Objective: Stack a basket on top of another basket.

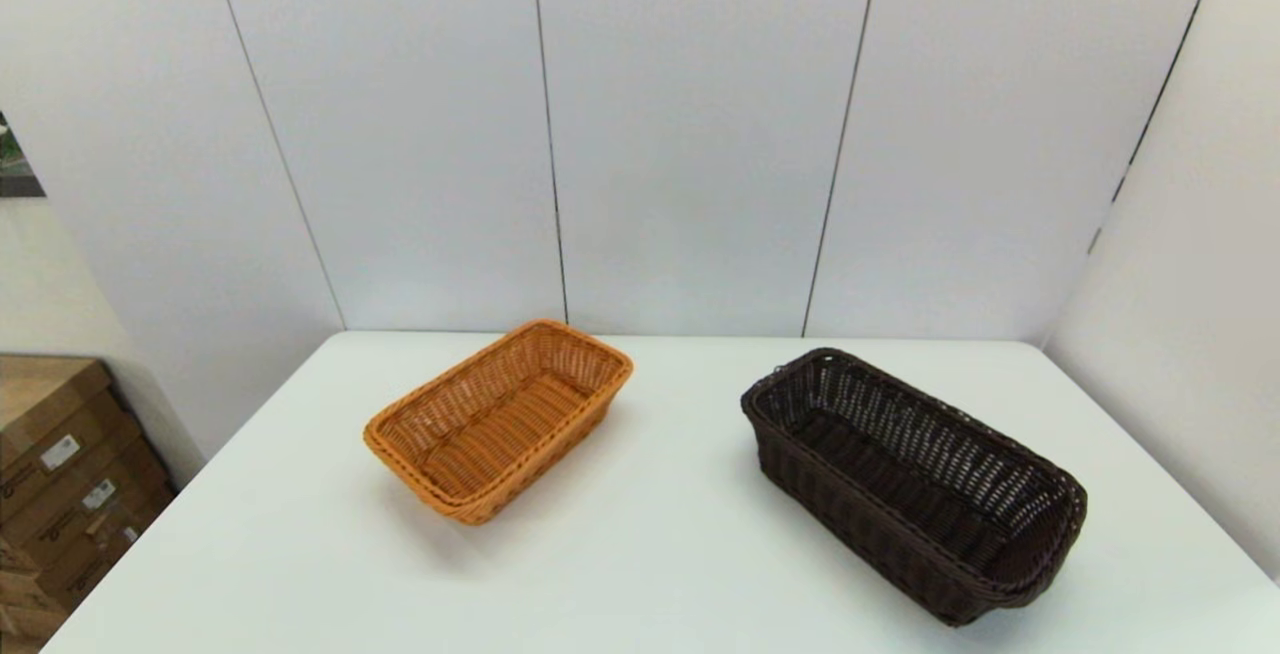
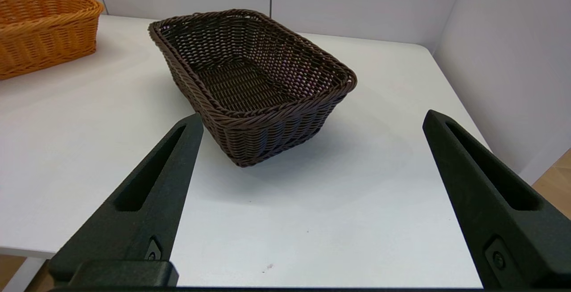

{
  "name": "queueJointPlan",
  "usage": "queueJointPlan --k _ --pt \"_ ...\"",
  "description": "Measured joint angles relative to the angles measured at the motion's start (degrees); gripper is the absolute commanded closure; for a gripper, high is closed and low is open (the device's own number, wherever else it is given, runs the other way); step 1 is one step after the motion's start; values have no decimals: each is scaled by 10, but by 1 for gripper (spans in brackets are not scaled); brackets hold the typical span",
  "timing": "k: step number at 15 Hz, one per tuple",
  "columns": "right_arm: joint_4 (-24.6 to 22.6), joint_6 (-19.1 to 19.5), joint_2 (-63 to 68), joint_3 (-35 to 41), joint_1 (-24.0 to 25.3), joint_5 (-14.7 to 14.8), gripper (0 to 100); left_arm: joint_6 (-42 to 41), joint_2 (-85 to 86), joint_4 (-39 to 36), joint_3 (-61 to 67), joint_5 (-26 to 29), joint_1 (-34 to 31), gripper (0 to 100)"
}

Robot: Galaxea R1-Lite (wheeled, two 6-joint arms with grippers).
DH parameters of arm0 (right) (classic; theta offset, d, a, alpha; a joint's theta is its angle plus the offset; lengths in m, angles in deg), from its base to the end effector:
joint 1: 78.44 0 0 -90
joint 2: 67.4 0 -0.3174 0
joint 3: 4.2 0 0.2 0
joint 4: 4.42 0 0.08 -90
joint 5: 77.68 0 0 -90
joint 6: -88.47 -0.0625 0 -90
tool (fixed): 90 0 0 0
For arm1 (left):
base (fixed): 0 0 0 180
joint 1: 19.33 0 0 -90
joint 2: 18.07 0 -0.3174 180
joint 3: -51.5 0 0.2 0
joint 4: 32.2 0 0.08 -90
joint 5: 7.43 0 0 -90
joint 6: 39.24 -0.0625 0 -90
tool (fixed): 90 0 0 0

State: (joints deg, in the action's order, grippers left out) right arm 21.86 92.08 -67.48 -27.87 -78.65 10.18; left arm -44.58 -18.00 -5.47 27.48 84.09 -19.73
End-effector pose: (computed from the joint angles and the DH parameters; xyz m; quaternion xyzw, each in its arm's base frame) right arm 0.0080 0.0023 0.0738 -0.0310 0.0215 0.0175 0.9991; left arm 0.0075 -0.0016 0.0747 0.0462 0.0226 -0.0108 0.9986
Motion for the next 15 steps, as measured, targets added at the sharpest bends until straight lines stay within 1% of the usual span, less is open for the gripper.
queueJointPlan --k 4,5,6,9,11,15 --pt "0 0 0 0 0 0 0 -1 0 3 0 7 0 0" --pt "0 0 0 0 0 0 0 -1 0 14 -5 7 0 0" --pt "0 0 0 0 0 0 0 -1 -1 35 -16 7 0 0" --pt "0 0 0 0 0 0 0 0 -17 134 -91 11 1 0" --pt "0 0 0 0 0 0 0 1 -65 171 -139 16 1 0" --pt "0 0 0 0 0 0 0 24 -236 181 -221 20 1 0"
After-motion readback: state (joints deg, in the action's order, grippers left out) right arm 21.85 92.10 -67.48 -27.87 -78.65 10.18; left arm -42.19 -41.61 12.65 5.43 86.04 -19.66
